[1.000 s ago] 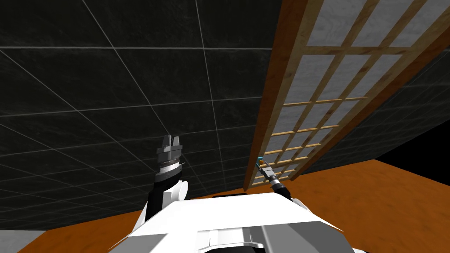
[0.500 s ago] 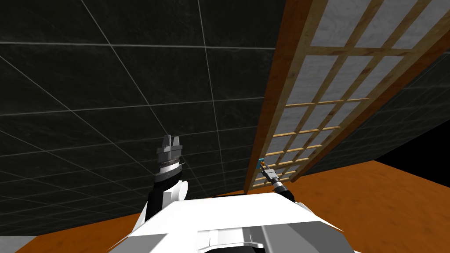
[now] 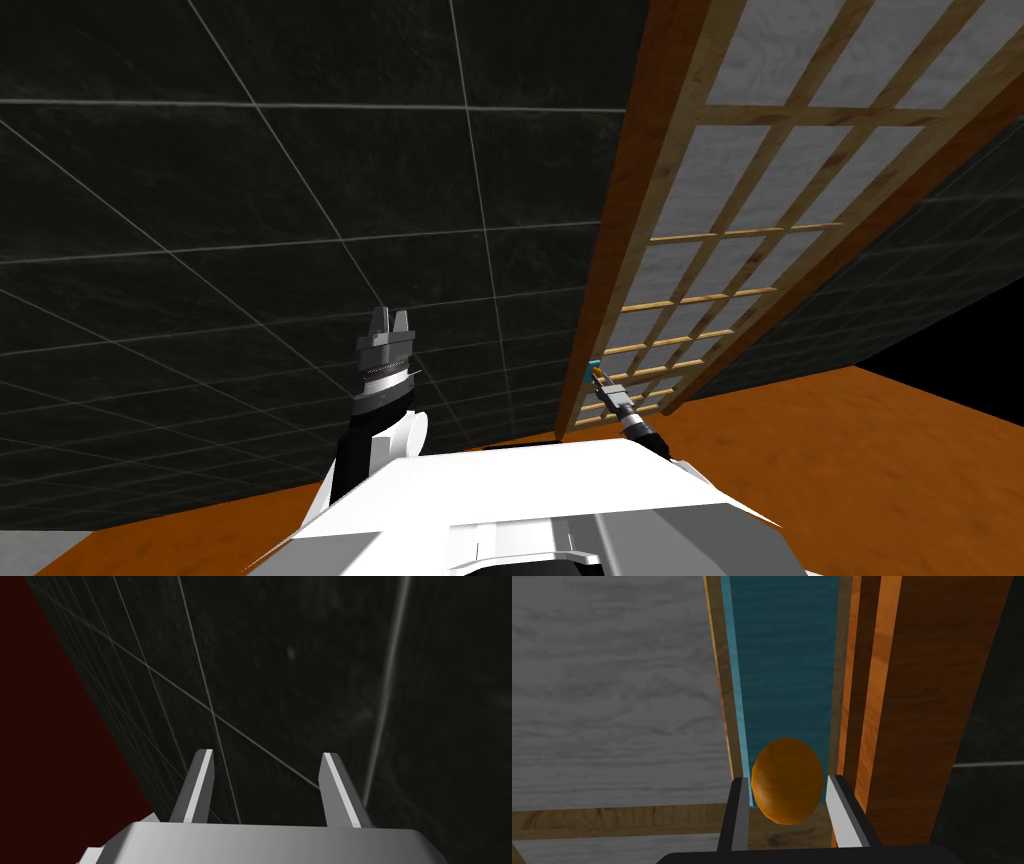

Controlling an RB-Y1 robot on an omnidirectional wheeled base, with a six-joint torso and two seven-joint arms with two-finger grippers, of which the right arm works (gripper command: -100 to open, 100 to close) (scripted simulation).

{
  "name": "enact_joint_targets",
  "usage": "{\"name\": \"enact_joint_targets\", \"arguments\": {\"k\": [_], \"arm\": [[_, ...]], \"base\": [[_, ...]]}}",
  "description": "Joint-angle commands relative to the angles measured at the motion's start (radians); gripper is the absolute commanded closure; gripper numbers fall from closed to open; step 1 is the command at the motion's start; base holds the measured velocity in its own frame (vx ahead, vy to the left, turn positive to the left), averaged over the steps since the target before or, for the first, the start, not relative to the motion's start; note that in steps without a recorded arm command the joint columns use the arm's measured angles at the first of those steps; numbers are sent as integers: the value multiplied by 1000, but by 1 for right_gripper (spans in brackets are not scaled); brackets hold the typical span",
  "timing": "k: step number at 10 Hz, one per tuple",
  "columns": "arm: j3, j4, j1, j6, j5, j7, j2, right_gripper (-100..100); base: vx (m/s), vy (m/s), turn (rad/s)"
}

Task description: Pull the door open

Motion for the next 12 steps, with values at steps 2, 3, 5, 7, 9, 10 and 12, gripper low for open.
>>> {"name": "enact_joint_targets", "arguments": {"k": [2,3,5,7,9,10,12], "arm": [[10,1,-4,4,-15,-54,2,100],[13,0,-5,6,-20,-69,2,100],[19,0,-6,8,-29,-100,2,100],[26,-1,-9,11,-40,-138,2,100],[35,-1,-11,14,-54,-183,2,100],[39,-2,-13,16,-60,-206,2,100],[47,-2,-15,20,-74,-253,3,100]], "base": [[-52,-21,40],[-32,-10,31],[-32,-9,29],[-32,-12,25],[-40,-12,29],[-49,-21,42],[-47,-16,35]]}}
